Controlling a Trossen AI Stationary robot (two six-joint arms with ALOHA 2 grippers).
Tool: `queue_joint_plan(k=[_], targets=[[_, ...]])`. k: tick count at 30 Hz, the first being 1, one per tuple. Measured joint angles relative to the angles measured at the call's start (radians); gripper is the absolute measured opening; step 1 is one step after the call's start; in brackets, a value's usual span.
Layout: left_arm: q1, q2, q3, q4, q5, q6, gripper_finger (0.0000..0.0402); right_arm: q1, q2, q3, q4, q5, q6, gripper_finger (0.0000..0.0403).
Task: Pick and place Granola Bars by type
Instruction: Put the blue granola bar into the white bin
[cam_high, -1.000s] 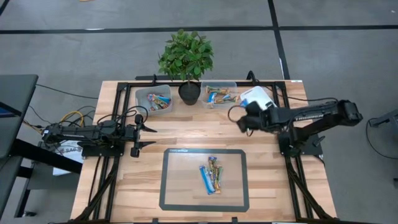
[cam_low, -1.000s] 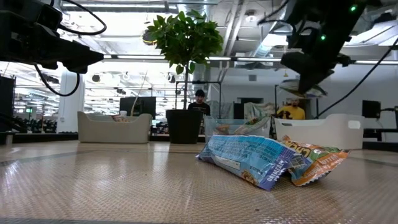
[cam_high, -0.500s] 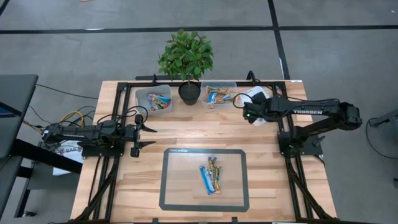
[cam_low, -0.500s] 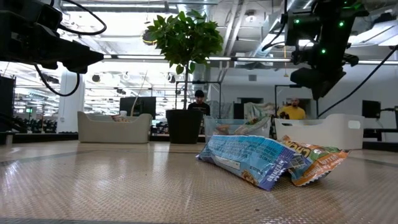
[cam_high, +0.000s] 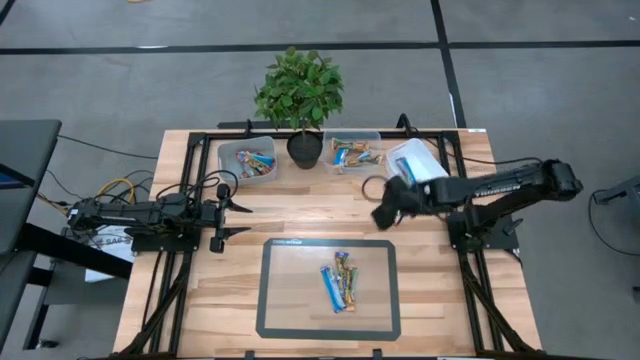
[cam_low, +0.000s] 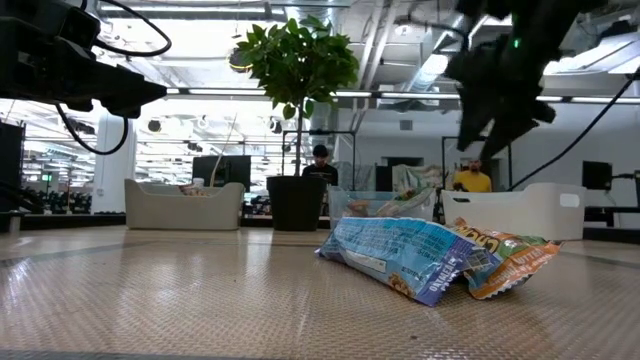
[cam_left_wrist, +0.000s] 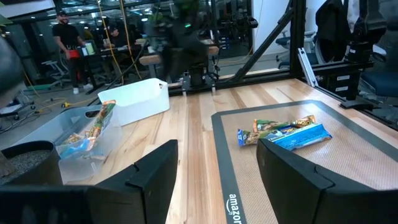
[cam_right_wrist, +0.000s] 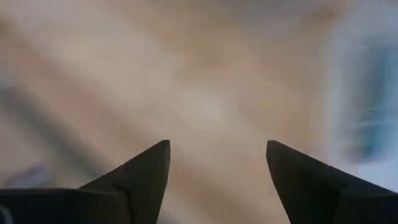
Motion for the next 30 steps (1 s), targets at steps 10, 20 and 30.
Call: queue_joint_plan(k=[10,20,30], targets=[[0.000,0.004,0.000,0.000,-0.001,0.000,0.0213,0.260,0.228,0.078,0.361,-0.415,0.270,0.0260],[0.000,0.025,0.000,0.000,-0.001,0.000,0.0213,0.285,0.494,0.399,0.152,-0.492,0.267,0.0260],[0.000,0.026,0.000,0.000,-0.001,0.000,0.0213,0.254,0.704,0.541,0.101,-0.479,0.222,0.0260]])
